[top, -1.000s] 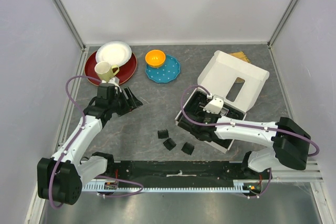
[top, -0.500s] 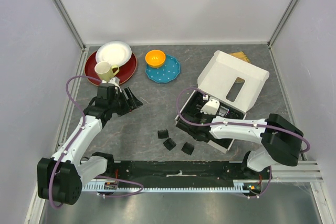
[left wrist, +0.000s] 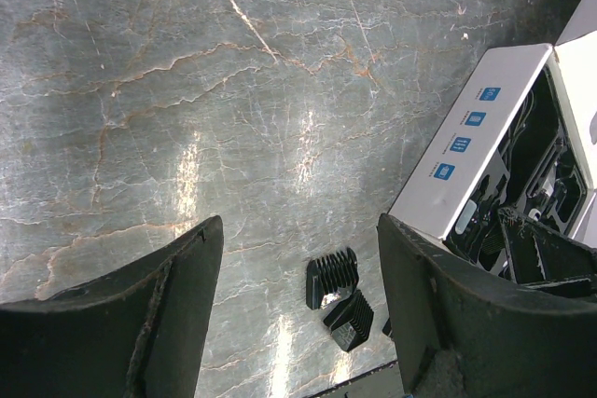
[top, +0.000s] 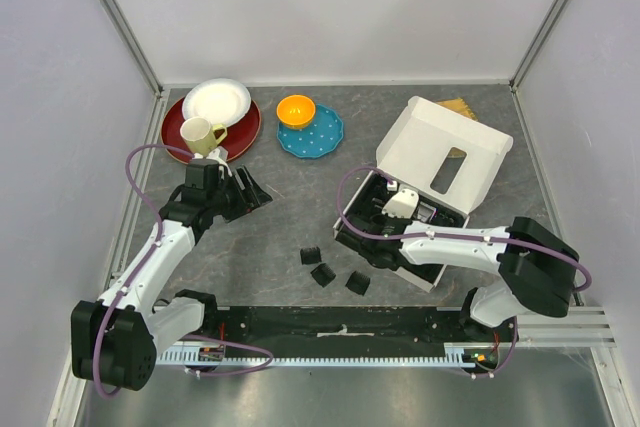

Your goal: Sort the hair-cutting tools

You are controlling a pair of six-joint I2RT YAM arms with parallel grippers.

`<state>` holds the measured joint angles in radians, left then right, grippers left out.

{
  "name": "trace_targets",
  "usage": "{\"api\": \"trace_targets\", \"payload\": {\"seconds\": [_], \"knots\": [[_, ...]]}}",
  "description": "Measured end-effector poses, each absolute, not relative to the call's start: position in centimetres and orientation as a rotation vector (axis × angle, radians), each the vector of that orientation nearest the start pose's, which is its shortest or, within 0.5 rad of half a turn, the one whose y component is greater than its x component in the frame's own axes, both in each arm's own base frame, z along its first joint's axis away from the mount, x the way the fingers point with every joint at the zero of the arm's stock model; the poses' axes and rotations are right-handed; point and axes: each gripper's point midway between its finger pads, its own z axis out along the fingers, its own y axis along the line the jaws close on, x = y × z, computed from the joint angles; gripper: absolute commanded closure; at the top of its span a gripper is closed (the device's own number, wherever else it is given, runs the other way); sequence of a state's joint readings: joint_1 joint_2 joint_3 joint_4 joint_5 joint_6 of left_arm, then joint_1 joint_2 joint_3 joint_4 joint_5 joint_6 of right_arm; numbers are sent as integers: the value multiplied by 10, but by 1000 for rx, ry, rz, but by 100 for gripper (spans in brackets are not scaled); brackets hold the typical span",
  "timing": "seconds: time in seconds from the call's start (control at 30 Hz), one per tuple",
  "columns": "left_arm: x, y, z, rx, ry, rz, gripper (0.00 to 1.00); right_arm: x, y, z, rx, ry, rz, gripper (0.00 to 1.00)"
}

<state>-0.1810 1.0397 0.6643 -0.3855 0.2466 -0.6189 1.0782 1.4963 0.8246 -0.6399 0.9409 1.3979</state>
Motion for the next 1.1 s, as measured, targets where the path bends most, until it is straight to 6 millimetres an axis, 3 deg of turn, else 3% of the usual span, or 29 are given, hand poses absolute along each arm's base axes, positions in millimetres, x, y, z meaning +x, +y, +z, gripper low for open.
{"api": "trace_targets", "payload": {"seconds": [0.2, 0.47, 0.63, 0.87, 1.1], "knots": [[269, -117, 118, -397, 2372, -675, 27, 234, 194, 71, 504, 2138, -39, 23], [269, -117, 118, -397, 2372, -675, 27, 228, 195, 77, 492, 2171, -8, 24], [269, -117, 118, -397, 2372, -675, 27, 227, 193, 86, 482, 2171, 1, 29], [269, -117, 118, -397, 2372, -675, 27, 226, 190, 91, 463, 2165, -7, 46], [269, -117, 118, -397, 2372, -675, 27, 228, 188, 93, 436, 2157, -22, 53]]}}
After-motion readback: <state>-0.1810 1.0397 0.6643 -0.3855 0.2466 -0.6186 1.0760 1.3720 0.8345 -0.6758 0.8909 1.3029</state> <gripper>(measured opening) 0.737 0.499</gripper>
